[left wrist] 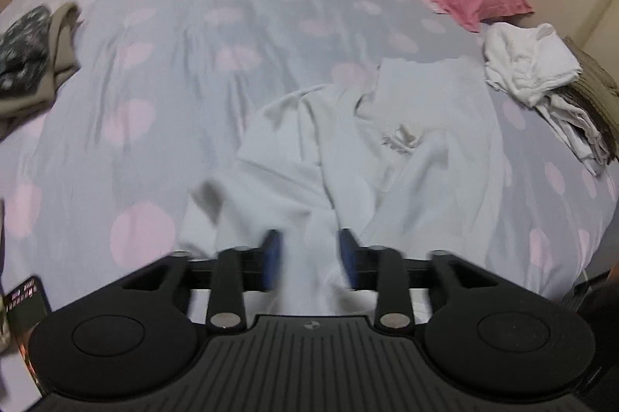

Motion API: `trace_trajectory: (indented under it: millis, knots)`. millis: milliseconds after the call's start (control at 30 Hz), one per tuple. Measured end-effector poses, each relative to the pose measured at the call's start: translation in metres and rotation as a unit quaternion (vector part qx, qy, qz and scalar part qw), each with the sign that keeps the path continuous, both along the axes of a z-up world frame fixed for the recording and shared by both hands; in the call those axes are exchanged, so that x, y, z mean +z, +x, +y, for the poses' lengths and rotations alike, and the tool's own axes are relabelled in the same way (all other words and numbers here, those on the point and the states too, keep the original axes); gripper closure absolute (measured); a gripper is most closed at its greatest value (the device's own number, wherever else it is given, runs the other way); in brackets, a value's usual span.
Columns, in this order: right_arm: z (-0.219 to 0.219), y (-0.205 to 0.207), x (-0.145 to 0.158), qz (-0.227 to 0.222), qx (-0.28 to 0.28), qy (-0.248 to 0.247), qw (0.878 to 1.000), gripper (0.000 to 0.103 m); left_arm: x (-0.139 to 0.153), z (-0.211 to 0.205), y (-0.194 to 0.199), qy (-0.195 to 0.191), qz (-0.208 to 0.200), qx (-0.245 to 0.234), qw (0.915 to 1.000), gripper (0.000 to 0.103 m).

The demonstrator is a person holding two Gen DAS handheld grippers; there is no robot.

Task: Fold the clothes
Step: 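Lay the sweatshirt on the bed and open both tools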

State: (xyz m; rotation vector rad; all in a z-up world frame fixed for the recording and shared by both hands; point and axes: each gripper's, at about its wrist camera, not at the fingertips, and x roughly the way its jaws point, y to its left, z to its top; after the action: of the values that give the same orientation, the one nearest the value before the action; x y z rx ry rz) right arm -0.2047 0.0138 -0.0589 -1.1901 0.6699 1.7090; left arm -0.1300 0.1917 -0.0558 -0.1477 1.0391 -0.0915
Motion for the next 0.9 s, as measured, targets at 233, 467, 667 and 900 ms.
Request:
trace_trajectory:
  millis: [233,467,667,900]
  knots:
    - [-0.01,0.049,0.04,0.047,-0.051,0.001,0.998,0.038,-0.042,-0.011,0.003,-0.025,0.077,-0.034,0.9962,0.06]
    - [-0.008,0.117,0.052,0.066,-0.279,0.054,0.957,0.027,-0.055,-0.014,-0.004,-0.029,0.106,-0.028,0.9936,0.06]
    - [0.005,0.147,0.013,0.013,-0.478,0.071,0.876,0.028,-0.048,-0.016,-0.011,-0.017,0.101,-0.034,0.9941,0.06]
    - [-0.011,0.165,-0.012,0.024,-0.623,0.085,0.777,0.029,-0.045,-0.012,-0.015,-0.02,0.099,-0.035,0.9943,0.06]
